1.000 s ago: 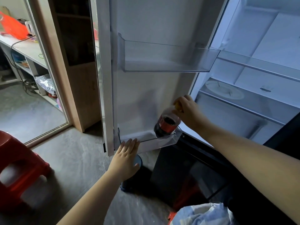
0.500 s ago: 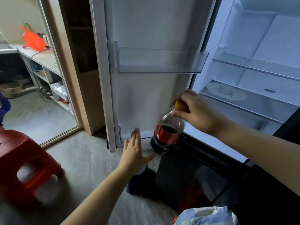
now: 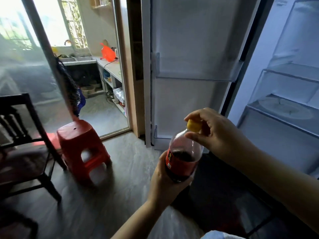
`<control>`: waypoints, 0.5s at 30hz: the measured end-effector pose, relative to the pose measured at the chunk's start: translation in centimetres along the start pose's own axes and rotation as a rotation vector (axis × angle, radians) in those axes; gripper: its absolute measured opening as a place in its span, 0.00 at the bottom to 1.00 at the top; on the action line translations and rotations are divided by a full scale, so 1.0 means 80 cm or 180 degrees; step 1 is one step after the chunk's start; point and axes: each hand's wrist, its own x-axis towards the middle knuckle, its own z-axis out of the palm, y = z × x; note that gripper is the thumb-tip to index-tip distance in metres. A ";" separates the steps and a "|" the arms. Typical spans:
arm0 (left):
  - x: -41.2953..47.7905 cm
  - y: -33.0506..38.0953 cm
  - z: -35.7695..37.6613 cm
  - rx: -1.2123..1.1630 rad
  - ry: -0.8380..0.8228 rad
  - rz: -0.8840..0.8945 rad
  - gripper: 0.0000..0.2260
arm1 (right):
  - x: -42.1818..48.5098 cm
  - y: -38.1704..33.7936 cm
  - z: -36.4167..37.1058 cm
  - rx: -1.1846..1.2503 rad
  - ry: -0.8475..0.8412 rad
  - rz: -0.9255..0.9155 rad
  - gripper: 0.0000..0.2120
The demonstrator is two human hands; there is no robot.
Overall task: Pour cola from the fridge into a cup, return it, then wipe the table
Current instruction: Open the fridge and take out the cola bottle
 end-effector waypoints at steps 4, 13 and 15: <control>-0.053 0.013 -0.019 0.0111 0.0187 -0.0368 0.39 | -0.016 -0.023 0.022 0.0187 0.0003 -0.0261 0.21; -0.150 0.025 -0.119 0.0544 0.1114 -0.0981 0.41 | -0.015 -0.114 0.082 0.0672 -0.0010 -0.1202 0.23; -0.166 0.026 -0.151 0.0670 0.1262 -0.1107 0.43 | -0.006 -0.144 0.100 0.0736 -0.0001 -0.1435 0.22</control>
